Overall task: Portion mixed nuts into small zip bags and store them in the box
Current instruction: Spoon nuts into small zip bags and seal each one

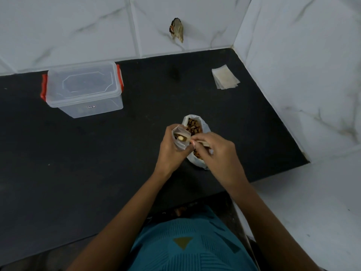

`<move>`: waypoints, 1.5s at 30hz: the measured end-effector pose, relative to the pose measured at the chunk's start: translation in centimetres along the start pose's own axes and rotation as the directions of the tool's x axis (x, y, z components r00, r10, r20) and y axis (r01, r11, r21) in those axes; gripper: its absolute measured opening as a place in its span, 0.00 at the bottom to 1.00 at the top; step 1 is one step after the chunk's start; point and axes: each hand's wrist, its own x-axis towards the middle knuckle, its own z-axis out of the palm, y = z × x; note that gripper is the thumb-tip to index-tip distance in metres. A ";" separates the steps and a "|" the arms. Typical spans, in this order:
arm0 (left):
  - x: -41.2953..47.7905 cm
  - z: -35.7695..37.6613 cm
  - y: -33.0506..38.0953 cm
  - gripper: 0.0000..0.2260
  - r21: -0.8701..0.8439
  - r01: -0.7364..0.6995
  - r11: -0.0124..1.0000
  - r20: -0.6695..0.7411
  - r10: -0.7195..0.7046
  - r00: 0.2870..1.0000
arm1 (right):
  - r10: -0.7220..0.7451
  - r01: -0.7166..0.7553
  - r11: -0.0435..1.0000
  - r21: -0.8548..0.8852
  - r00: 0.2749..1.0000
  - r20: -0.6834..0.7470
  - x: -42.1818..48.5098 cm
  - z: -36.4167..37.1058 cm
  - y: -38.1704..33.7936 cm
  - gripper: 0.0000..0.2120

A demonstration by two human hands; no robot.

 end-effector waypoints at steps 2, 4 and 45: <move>-0.1 -0.2 0.1 0.21 -0.008 -0.005 1.000 -0.014 0.005 1.000 | -0.077 0.077 0.995 -0.061 0.997 -0.009 -0.1 0.1 0.2 0.12; -0.1 -0.3 0.1 0.22 -0.019 -0.015 1.000 -0.033 0.014 0.999 | -0.112 0.109 0.991 -0.079 0.993 -0.032 -0.2 0.0 0.3 0.11; -0.3 -0.5 -2.3 0.22 0.074 0.315 0.946 0.175 -0.324 0.930 | 0.605 -0.571 0.785 0.242 0.789 -0.103 -1.6 2.8 6.3 0.08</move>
